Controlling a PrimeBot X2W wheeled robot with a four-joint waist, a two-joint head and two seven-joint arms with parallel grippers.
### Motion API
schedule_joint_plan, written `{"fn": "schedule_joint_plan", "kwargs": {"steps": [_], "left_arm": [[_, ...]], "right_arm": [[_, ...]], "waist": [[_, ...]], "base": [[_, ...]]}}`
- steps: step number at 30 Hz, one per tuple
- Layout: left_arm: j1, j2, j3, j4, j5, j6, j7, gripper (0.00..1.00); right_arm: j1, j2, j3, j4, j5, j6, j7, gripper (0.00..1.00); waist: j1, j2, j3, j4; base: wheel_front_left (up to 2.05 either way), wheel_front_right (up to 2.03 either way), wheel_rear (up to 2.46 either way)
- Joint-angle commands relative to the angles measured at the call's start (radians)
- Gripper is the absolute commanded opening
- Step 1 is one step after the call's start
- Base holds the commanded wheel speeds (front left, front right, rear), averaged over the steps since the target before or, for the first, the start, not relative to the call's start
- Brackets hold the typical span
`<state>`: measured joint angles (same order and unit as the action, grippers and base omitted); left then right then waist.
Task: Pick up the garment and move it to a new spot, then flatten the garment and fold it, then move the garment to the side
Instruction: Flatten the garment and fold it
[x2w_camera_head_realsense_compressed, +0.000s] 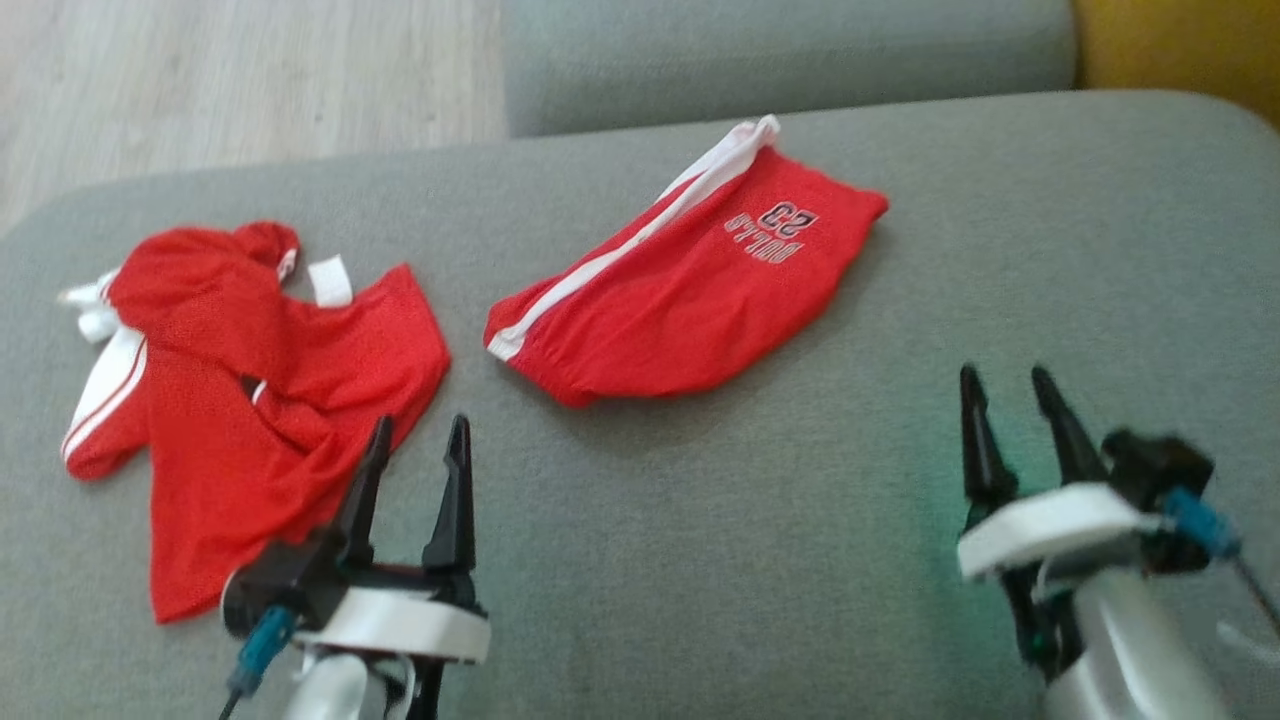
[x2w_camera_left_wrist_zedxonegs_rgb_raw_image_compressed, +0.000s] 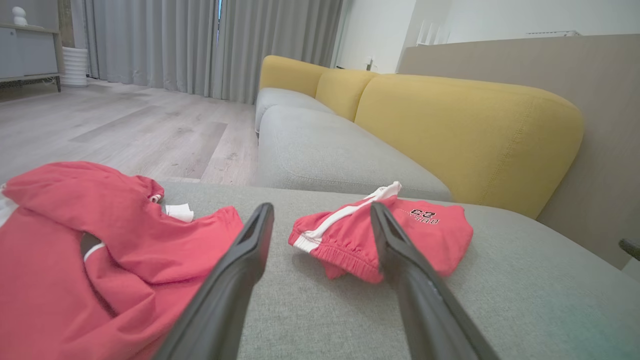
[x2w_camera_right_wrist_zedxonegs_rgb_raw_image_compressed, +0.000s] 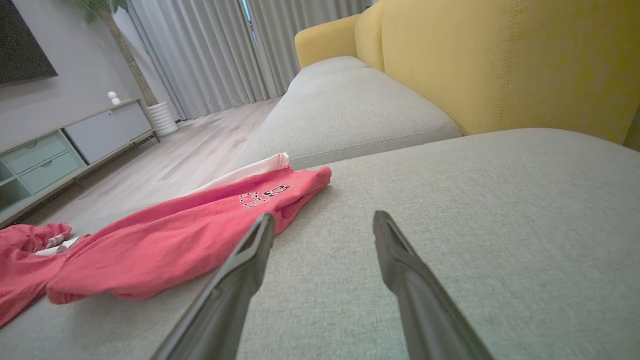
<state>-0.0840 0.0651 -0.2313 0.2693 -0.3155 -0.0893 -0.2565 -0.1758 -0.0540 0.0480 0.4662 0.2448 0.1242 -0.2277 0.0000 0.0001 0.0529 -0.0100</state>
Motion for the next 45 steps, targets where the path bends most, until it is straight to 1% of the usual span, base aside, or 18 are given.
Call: {"fn": "schedule_joint_plan", "kwargs": {"steps": [1,6,9,14,17,20,26,31,36,37,38,44,45], "left_arm": [[-0.062,-0.004,0.032,-0.032,0.01,-0.004,-0.005,1.0],[-0.12,-0.011,0.015,-0.034,0.018,-0.017,-0.005,1.0],[-0.158,-0.013,-0.004,-0.033,0.017,-0.023,-0.005,1.0],[-0.211,-0.014,-0.053,-0.029,-0.015,-0.028,-0.005,1.0],[-0.234,-0.015,-0.083,-0.03,-0.036,-0.024,-0.005,1.0],[-0.249,-0.015,-0.098,-0.034,-0.051,-0.015,-0.005,1.0],[-0.262,-0.015,-0.116,-0.041,-0.067,-0.005,-0.005,1.0],[-0.272,-0.015,-0.129,-0.05,-0.077,-0.001,-0.005,1.0],[-0.281,-0.015,-0.139,-0.058,-0.087,0.006,-0.005,1.0],[-0.282,-0.015,-0.14,-0.059,-0.088,0.007,-0.005,1.0],[-0.283,-0.015,-0.141,-0.059,-0.089,0.008,-0.005,1.0],[-0.281,-0.015,-0.136,-0.053,-0.088,0.012,-0.005,1.0],[-0.281,-0.015,-0.136,-0.053,-0.088,0.012,-0.005,1.0]], "right_arm": [[-0.08,0.003,0.009,-0.032,0.003,0.007,0.012,1.0],[-0.21,0.003,-0.049,-0.013,0.051,0.007,0.097,1.0],[-0.308,-0.007,-0.098,0.035,0.079,0.007,0.172,1.0],[-0.466,-0.035,-0.21,0.185,0.122,0.007,0.277,1.0],[-0.535,-0.063,-0.269,0.295,0.115,0.007,0.318,1.0],[-0.589,-0.08,-0.302,0.395,0.103,0.007,0.354,1.0],[-0.683,-0.116,-0.328,0.557,0.068,0.007,0.394,1.0],[-0.736,-0.131,-0.329,0.644,0.034,0.007,0.42,1.0],[-0.777,-0.137,-0.322,0.701,0.008,0.007,0.425,1.0],[-0.785,-0.135,-0.321,0.707,0.007,0.007,0.422,0.34],[-0.791,-0.132,-0.317,0.71,0.007,0.007,0.414,0.0],[-0.806,-0.115,-0.304,0.688,0.041,0.007,0.3,0.0],[-0.806,-0.115,-0.304,0.688,0.041,0.007,0.3,0.0]], "waist": [[0.0,-0.0001,0.032,0.024],[0.0,-0.0001,0.124,0.081],[0.0,-0.0001,0.177,0.121],[0.0,-0.0001,0.234,0.192],[0.0,-0.0001,0.255,0.233],[0.0,-0.0001,0.269,0.261],[0.0,-0.0001,0.3,0.302],[0.0,-0.0001,0.32,0.321],[0.0,-0.0001,0.335,0.332],[0.0,-0.0001,0.337,0.333],[0.0,-0.0001,0.339,0.333],[0.0,-0.0001,0.33,0.315],[0.0,-0.0001,0.33,0.315]], "base": [[0.0,0.0,0.0],[0.0,0.0,0.0],[0.0,0.0,0.0],[0.0,0.0,0.0],[0.0,0.0,0.0],[0.0,0.0,0.0],[0.0,0.0,0.0],[0.0,0.0,0.0],[0.0,0.0,0.0],[0.0,0.0,0.0],[0.0,0.0,0.0],[0.0,0.0,0.0],[0.0,0.0,0.0]]}}
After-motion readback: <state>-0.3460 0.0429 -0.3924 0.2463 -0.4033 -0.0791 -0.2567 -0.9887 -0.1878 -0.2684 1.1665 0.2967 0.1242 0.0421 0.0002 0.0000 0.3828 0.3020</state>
